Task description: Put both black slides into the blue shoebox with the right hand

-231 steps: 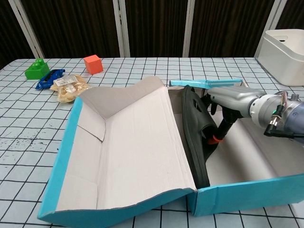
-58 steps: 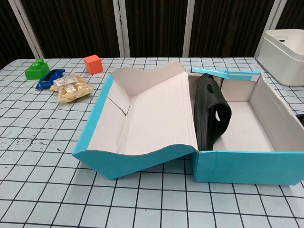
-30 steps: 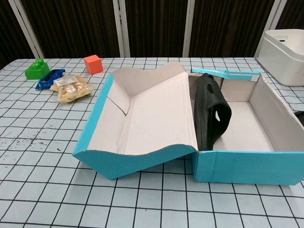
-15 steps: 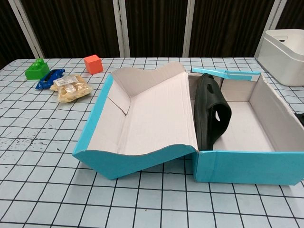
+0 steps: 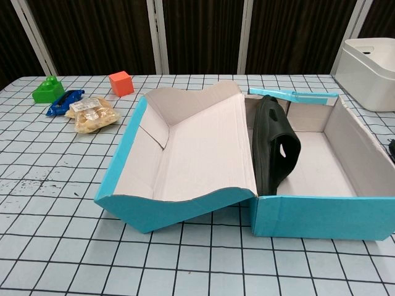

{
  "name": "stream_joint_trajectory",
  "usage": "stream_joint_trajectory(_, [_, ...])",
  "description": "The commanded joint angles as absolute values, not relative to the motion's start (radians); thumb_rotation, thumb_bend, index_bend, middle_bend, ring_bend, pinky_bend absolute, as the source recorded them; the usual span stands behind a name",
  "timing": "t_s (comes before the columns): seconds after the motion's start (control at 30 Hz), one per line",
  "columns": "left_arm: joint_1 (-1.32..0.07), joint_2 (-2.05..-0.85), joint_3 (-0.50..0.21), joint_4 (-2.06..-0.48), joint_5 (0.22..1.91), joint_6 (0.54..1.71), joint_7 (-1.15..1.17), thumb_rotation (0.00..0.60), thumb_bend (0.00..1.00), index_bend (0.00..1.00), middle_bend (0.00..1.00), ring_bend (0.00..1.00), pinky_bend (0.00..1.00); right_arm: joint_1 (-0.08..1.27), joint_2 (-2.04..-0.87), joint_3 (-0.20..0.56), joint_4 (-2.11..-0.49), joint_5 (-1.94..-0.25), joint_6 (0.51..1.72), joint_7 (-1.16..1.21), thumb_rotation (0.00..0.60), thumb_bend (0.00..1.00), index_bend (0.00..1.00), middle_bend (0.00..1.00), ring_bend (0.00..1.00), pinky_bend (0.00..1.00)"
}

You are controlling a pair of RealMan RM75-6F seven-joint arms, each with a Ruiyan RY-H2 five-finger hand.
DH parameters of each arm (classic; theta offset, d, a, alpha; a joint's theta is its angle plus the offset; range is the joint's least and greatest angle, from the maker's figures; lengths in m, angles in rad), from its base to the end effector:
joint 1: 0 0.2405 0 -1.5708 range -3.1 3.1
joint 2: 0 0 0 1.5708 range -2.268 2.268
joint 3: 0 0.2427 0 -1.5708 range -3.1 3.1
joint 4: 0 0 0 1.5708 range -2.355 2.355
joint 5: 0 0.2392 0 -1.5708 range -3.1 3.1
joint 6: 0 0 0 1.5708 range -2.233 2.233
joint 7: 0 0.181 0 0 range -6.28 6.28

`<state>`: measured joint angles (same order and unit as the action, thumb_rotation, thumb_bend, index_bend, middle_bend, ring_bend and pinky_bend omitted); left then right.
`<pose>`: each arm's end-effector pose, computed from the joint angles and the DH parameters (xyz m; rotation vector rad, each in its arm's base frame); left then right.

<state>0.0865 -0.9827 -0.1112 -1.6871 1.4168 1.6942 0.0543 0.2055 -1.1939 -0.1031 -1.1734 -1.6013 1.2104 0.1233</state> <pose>-0.3295 0.1728 0.2120 -1.1244 -0.7320 -0.8007 -0.4020 -0.2262 0.0948 1.7630 -0.8880 0.5132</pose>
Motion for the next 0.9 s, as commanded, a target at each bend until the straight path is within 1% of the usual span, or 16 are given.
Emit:
stream_joint_trajectory(0.03, [0.086,-0.982,-0.111,-1.687,1.417,1.693,0.054,0.6,0.37,0.01,0.0,0.0,0.03,0.206,-1.141,-0.086,-1.227,-1.587,1.23,0.147,0.6,0.25,0.59,0.15,0.1,0.12])
stream_joint_trajectory(0.33, [0.088,-0.979,-0.111,-1.687,1.416,1.695,0.044,0.6,0.37,0.01,0.0,0.0,0.03,0.215,-0.973,-0.027,-1.411,-1.515,1.245,0.235,0.6,0.26,0.59,0.15,0.1,0.12])
stream_joint_trajectory(0.43, [0.088,-0.977,-0.111,-1.688,1.416,1.694,0.039,0.6,0.37,0.01,0.0,0.0,0.03,0.224,-0.887,0.014,-1.521,-1.49,1.268,0.307,0.6,0.27,0.6,0.15,0.1,0.12])
stream_joint_trajectory(0.6, [0.087,-0.975,-0.11,-1.688,1.418,1.689,0.034,0.6,0.37,0.01,0.0,0.0,0.03,0.248,-0.775,0.06,-1.7,-1.467,1.262,0.375,0.6,0.27,0.6,0.15,0.1,0.12])
stream_joint_trajectory(0.77, [0.088,-0.973,-0.109,-1.688,1.421,1.69,0.027,0.6,0.37,0.01,0.0,0.0,0.03,0.28,-0.712,0.098,-1.897,-1.474,1.249,0.433,0.6,0.27,0.6,0.15,0.12,0.12])
stream_joint_trajectory(0.9, [0.09,-0.968,-0.11,-1.687,1.42,1.693,0.013,0.6,0.37,0.01,0.0,0.0,0.03,0.313,-0.718,0.117,-2.01,-1.488,1.225,0.403,0.6,0.28,0.6,0.15,0.13,0.12])
